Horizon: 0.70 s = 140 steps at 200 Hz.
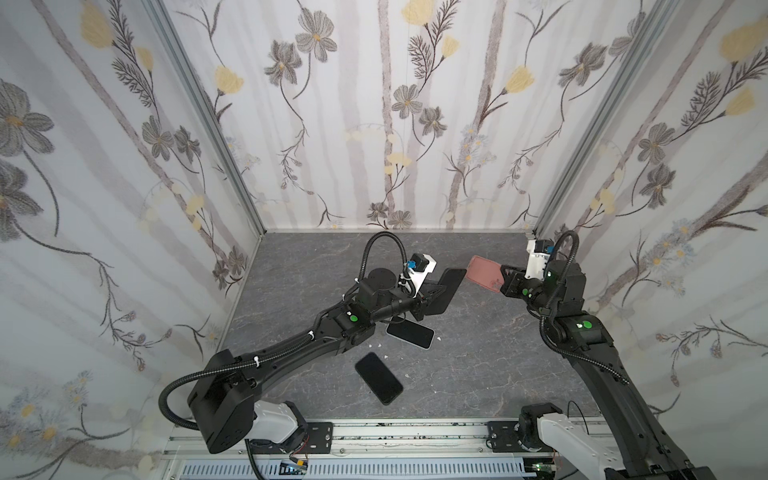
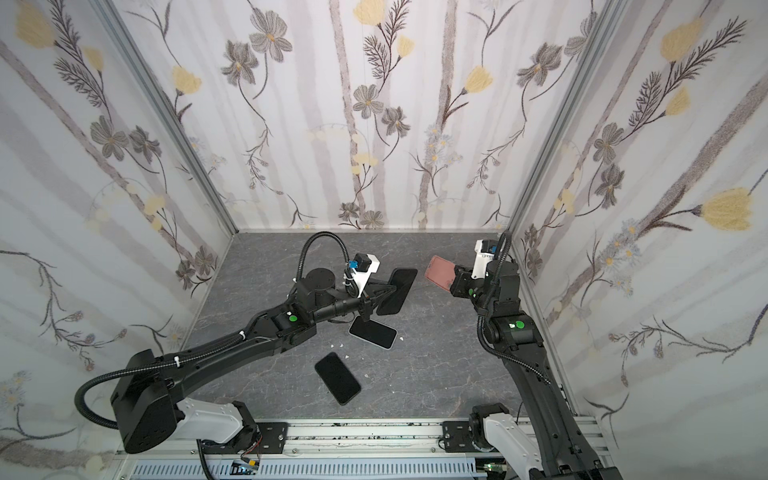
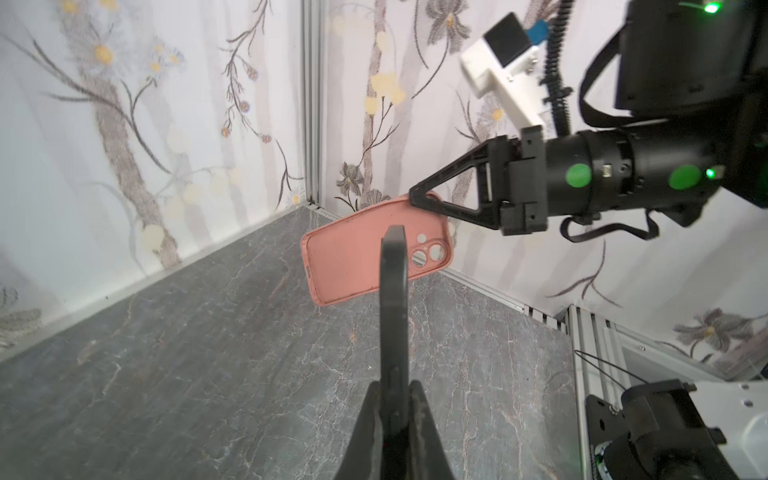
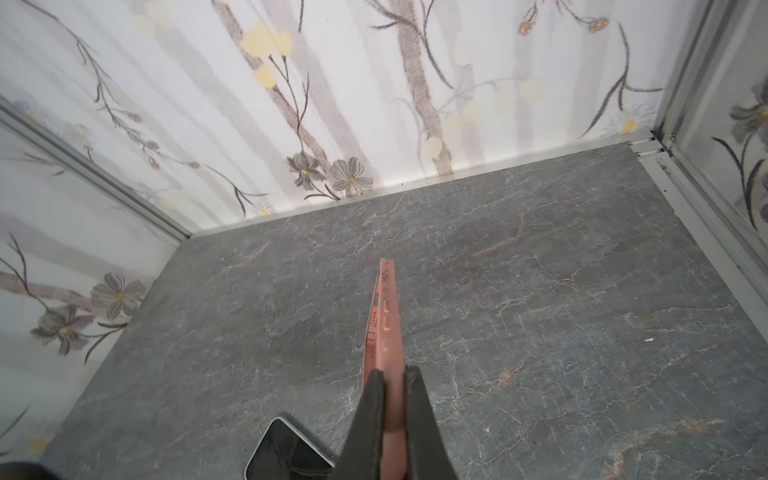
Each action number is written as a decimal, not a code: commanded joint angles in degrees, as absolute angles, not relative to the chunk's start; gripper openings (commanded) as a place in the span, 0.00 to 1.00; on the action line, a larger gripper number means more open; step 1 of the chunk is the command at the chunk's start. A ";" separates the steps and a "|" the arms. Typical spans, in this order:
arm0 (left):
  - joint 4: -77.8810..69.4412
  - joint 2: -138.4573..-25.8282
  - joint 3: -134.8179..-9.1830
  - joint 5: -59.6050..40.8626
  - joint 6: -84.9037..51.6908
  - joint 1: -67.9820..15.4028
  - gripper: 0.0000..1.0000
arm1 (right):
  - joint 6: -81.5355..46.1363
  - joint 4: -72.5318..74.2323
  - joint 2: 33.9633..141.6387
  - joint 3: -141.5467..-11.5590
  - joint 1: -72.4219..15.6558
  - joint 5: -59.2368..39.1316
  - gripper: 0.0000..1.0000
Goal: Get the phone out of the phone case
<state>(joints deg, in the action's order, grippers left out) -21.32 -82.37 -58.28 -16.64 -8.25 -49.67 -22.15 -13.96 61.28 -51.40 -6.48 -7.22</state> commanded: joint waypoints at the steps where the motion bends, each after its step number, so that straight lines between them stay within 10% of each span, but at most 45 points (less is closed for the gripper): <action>1: -30.25 -86.68 -59.94 -15.96 -19.20 -49.71 0.00 | -26.77 -11.00 59.96 -49.65 -5.20 -8.41 0.00; 140: -35.16 -108.41 -66.69 -12.48 -41.59 -49.76 0.00 | -27.81 -17.05 51.65 -39.65 -1.67 0.02 0.00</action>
